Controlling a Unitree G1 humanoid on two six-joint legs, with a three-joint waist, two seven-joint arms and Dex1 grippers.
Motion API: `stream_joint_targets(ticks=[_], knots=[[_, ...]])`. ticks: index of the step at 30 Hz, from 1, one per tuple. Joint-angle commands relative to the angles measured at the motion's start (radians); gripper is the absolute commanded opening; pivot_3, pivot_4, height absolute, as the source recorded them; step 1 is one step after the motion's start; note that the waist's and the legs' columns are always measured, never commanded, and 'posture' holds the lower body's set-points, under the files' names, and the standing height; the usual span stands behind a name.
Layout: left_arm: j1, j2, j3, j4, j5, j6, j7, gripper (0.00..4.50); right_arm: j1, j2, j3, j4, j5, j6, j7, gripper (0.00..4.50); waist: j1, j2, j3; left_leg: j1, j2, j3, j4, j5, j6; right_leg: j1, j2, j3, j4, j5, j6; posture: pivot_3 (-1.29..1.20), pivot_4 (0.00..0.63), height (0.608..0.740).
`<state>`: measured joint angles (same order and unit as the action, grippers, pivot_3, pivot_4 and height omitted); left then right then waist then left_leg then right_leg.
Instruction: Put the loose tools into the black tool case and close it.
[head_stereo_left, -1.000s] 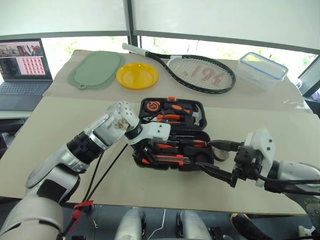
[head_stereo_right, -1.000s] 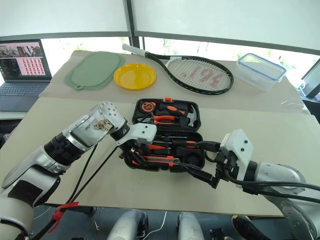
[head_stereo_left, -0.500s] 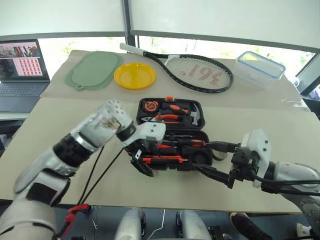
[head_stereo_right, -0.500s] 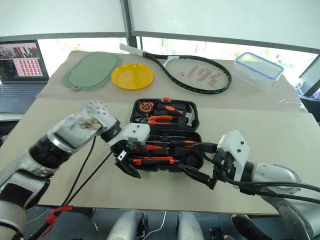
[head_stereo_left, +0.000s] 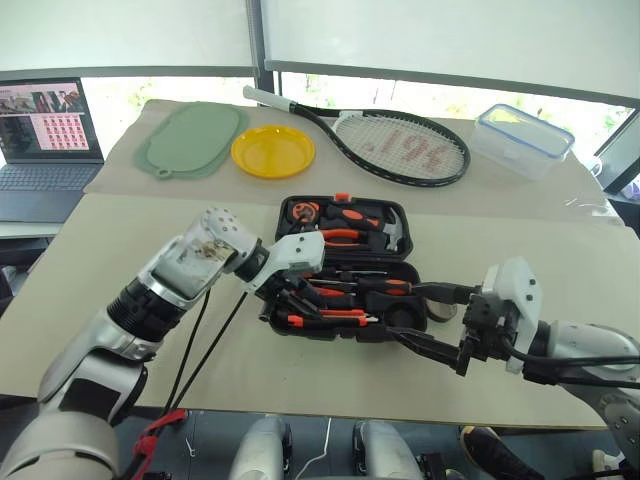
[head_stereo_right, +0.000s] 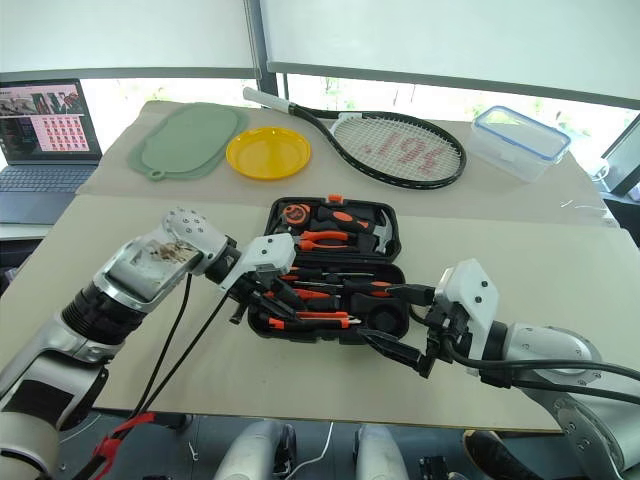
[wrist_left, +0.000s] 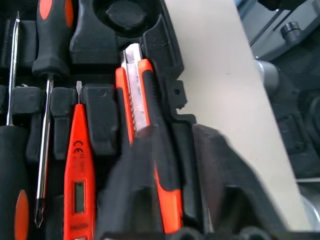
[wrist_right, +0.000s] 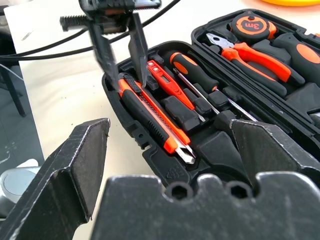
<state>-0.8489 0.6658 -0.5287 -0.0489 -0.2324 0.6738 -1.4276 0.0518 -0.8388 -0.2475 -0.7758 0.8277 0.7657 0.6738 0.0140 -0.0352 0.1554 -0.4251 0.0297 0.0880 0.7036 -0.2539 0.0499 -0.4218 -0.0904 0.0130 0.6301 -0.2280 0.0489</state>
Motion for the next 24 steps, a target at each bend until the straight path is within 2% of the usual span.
stream_joint_targets(ticks=[1,12,19,24], knots=[[0.004,-0.023,0.011,-0.003,0.025,-0.045,0.028,0.09,-0.009,-0.009,-0.024,-0.02,0.008,-0.013,-0.002,4.5,0.001,0.0,0.0,0.0,0.0,0.0,0.0,0.0,0.0,0.0,0.0,0.0,0.0,0.0,0.0,0.0,0.15,0.738],[0.052,-0.016,-0.03,-0.025,0.09,-0.063,0.03,0.09,-0.007,-0.007,-0.018,-0.022,0.003,-0.011,-0.014,4.5,0.0,0.0,0.0,0.0,0.0,0.0,0.0,0.0,0.0,0.0,0.0,0.0,0.0,0.0,0.0,0.0,0.15,0.738],[0.107,-0.025,-0.074,0.046,0.204,-0.227,0.085,0.09,-0.006,-0.007,-0.018,-0.021,0.004,-0.01,-0.012,4.5,0.004,0.0,-0.001,0.002,0.0,0.0,0.0,0.0,0.0,0.002,-0.001,0.0,0.0,0.0,0.0,0.0,0.15,0.738],[0.123,-0.026,-0.05,0.052,0.205,-0.237,0.088,0.09,-0.015,-0.012,-0.016,-0.013,0.004,-0.01,-0.005,4.5,0.006,0.001,-0.002,0.003,0.001,0.0,0.0,0.0,0.0,0.004,-0.001,0.0,0.0,0.0,0.0,0.0,0.15,0.738]])
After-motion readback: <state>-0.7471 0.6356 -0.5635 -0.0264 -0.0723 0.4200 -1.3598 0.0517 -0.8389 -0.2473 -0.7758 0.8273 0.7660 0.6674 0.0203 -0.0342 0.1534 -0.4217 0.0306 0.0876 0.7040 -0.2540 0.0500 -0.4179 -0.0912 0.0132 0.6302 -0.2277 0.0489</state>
